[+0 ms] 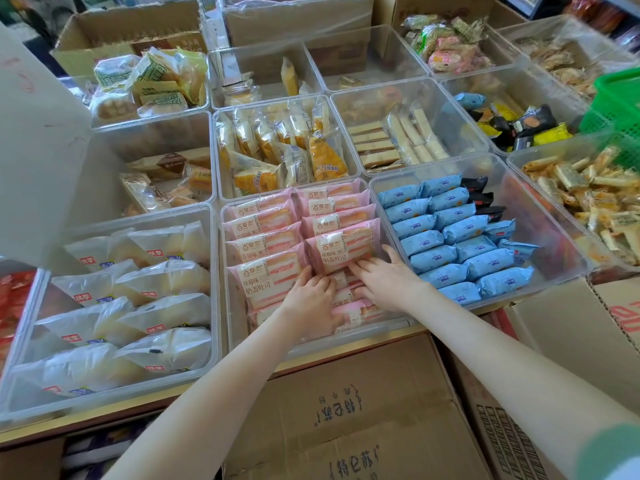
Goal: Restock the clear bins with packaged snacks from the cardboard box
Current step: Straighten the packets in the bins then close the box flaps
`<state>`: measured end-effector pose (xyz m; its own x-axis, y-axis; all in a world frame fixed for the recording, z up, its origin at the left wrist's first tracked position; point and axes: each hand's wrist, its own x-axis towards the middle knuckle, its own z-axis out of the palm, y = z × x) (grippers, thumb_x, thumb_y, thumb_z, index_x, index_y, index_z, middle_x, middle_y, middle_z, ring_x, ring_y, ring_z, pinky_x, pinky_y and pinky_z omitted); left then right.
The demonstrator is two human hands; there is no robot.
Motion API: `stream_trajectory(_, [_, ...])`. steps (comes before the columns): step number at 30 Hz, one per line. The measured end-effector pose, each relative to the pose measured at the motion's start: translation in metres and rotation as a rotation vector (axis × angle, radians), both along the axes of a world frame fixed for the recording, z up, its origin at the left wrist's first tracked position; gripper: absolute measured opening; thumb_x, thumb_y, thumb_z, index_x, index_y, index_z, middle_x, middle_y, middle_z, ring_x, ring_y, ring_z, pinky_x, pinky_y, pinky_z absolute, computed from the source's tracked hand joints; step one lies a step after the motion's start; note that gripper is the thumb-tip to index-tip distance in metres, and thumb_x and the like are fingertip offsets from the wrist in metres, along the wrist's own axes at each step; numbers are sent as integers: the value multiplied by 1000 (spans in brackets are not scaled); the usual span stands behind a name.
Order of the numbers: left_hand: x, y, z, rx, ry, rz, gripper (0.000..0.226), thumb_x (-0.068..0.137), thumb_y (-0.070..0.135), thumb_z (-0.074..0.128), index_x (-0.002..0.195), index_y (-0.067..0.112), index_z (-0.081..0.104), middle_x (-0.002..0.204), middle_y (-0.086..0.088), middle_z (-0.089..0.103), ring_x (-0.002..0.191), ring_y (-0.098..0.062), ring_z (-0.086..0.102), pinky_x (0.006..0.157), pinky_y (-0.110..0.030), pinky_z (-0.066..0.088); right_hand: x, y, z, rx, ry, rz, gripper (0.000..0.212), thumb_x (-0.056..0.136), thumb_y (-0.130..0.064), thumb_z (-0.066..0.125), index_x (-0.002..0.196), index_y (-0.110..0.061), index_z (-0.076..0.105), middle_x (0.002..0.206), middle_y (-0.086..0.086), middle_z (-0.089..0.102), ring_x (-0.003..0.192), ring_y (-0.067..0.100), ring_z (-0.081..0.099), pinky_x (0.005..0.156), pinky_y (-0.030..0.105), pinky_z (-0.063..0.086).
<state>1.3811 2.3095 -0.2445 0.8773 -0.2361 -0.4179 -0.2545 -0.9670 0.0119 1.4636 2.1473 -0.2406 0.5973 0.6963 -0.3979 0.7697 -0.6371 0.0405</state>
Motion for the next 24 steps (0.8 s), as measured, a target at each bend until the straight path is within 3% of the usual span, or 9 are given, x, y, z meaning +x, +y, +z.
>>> stream_trajectory(3, [1, 2, -2, -17, -2, -49, 73, 93, 59, 31, 145, 7, 32, 146, -8, 40, 140, -25, 29, 119, -47, -4, 0, 0, -2, -18, -6, -8, 63, 99, -44, 31, 152, -14, 12, 157, 2, 22, 146, 16, 11, 115, 50, -10])
stream_trajectory(8, [-1, 13, 4, -72, -53, -128, 63, 98, 53, 23, 144, 13, 36, 147, -4, 41, 141, -20, 29, 118, -44, -5, 1, 7, 6, -18, 22, -6, 48, 97, -37, 38, 140, -15, 39, 143, 3, 43, 138, 20, 30, 116, 52, 1])
stream_trajectory(11, [-5, 24, 3, -108, -286, -131, 57, 99, 46, 22, 143, 17, 43, 148, -3, 42, 142, -20, 30, 119, -46, 1, 3, 7, 8, 231, -123, 41, 30, 94, -18, 46, 122, -13, 53, 125, 4, 54, 120, 24, 45, 106, 43, 22])
stream_trajectory(13, [-7, 34, 3, -18, -458, -88, 54, 94, 37, 39, 142, 12, 42, 148, -9, 40, 141, -25, 29, 118, -53, 7, 5, 9, 6, 412, -242, 52, 41, 78, -2, 60, 118, -12, 54, 118, 6, 57, 112, 25, 48, 95, 36, 24])
stream_trajectory(16, [-8, 52, 3, 54, -501, 38, 68, 89, 35, 53, 147, 8, 27, 153, -13, 18, 144, -28, 12, 114, -54, 3, 12, 13, 4, 386, -329, 1, 81, 67, 2, 64, 140, -15, 32, 140, 10, 43, 128, 23, 30, 102, 36, 15])
stream_trajectory(19, [-11, 72, -5, 95, -410, 37, 75, 96, 46, 35, 151, 15, -5, 158, -12, 2, 144, -29, -9, 114, -52, -13, 14, 19, -3, 202, -298, -11, 91, 79, 4, 48, 152, -21, -1, 159, 10, 6, 146, 27, 3, 109, 42, -11])
stream_trajectory(21, [-12, 82, -12, 120, -361, 13, 75, 96, 48, 26, 149, 17, -19, 157, -13, 2, 144, -30, -5, 114, -52, -11, 14, 22, -10, 106, -344, 1, 95, 77, 2, 51, 151, -19, -3, 159, 13, 9, 146, 30, 7, 109, 45, -16])
stream_trajectory(22, [-11, 85, -13, 124, -362, -4, 77, 95, 46, 26, 147, 17, -24, 156, -13, 1, 144, -30, -5, 113, -52, -11, 13, 24, -14, 64, -388, 10, 99, 71, 0, 59, 150, -17, 2, 157, 14, 18, 145, 32, 16, 110, 47, -10])
stream_trajectory(24, [-10, 89, -13, 142, -334, -44, 87, 96, 40, 33, 138, 20, -40, 153, -12, -19, 141, -29, -21, 112, -51, -19, 13, 27, -23, 41, -459, 2, 105, 58, -3, 68, 147, -14, 14, 150, 15, 32, 139, 34, 30, 112, 51, 5])
